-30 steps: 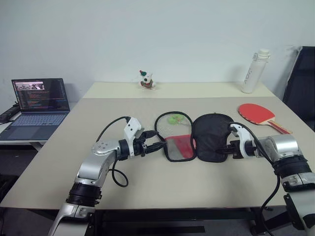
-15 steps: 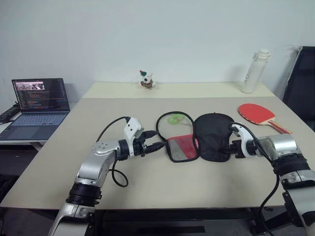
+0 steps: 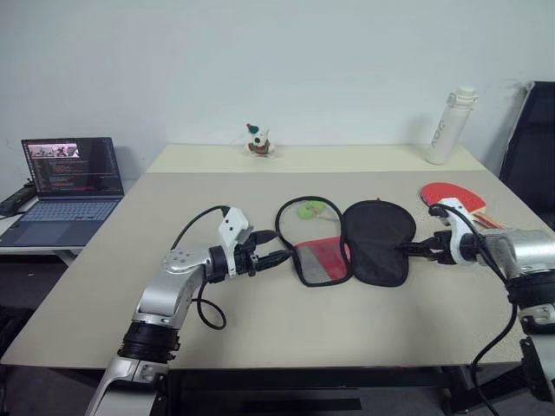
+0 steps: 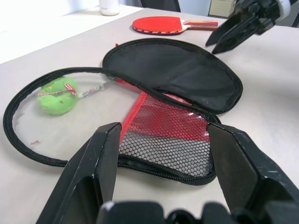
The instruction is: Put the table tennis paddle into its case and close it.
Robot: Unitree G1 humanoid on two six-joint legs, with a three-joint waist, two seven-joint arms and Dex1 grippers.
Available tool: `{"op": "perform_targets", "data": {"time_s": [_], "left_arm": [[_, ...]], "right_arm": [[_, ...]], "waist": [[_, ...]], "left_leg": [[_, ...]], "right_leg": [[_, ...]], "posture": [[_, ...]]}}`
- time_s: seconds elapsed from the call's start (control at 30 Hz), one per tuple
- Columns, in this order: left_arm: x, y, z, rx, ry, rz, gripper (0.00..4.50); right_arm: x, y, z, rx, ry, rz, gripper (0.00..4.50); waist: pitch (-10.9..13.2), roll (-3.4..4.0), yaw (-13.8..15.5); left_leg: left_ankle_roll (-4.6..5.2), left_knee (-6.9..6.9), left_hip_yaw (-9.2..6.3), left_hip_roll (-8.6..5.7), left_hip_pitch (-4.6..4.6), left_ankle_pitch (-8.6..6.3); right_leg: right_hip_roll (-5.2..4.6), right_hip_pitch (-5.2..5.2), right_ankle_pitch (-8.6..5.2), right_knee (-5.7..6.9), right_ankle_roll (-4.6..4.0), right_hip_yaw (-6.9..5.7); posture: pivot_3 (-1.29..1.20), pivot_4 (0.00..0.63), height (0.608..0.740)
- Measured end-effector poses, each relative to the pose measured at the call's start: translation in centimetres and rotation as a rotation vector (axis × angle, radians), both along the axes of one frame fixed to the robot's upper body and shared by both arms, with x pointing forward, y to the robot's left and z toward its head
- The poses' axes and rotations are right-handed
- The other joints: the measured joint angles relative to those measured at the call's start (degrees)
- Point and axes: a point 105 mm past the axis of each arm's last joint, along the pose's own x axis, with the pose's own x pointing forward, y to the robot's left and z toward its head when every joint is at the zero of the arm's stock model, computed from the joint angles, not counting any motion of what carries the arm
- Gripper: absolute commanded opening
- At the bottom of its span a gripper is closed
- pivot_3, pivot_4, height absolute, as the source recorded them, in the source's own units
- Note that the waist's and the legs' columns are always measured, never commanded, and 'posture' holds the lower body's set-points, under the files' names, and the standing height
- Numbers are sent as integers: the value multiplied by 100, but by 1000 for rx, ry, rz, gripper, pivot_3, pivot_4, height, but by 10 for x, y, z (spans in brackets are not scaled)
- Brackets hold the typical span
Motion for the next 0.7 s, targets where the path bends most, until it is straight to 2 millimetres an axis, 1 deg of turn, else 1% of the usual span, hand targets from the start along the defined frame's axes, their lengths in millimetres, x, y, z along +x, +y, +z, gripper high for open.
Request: {"op": "perform_targets", "data": {"time_s": [0.17, 0.3, 0.4, 0.53, 0.6, 0.7], "left_arm": [[1, -8, 6, -17, -14, -22, 3167], [2, -20, 14, -30, -30, -55, 3167], [3, -33, 18, -33, -37, -87, 3167], [7, -45, 19, -31, -33, -97, 3167], [7, -51, 18, -32, -28, -109, 3167], [7, -59, 19, -37, -26, -125, 3167]], "right_arm": [[-10, -29, -1, -41, -52, -91, 4465], [-16, -58, 10, -97, -95, -180, 4465], [-17, -76, 18, -115, -133, -244, 4465], [-16, -98, 21, -141, -148, -335, 4465], [-17, -105, 23, -137, -158, -359, 4465], [-17, -105, 27, -129, -187, -349, 4465]], "waist": [[0, 0, -8], [0, 0, -8], [0, 0, -8], [0, 0, -14], [0, 0, -11], [0, 0, -16]], "left_leg": [[0, 2, 7, -1, 2, 0], [0, 3, 10, -2, 3, 0], [0, 3, 11, -3, 5, 0], [0, 2, 14, -5, 7, 0], [0, 2, 14, -5, 5, 0], [0, 2, 18, -4, 6, 0]], "right_leg": [[-1, 0, 1, 3, 1, 4], [-1, 1, 1, 3, 1, 6], [-1, 4, 1, 2, 2, 5], [0, 4, 1, 2, 2, 7], [0, 4, 1, 1, 2, 6], [0, 4, 1, 0, 2, 10]], "posture": [[0, 150, 740], [0, 150, 740], [0, 150, 740], [0, 150, 740], [0, 150, 740], [0, 150, 740]]}}
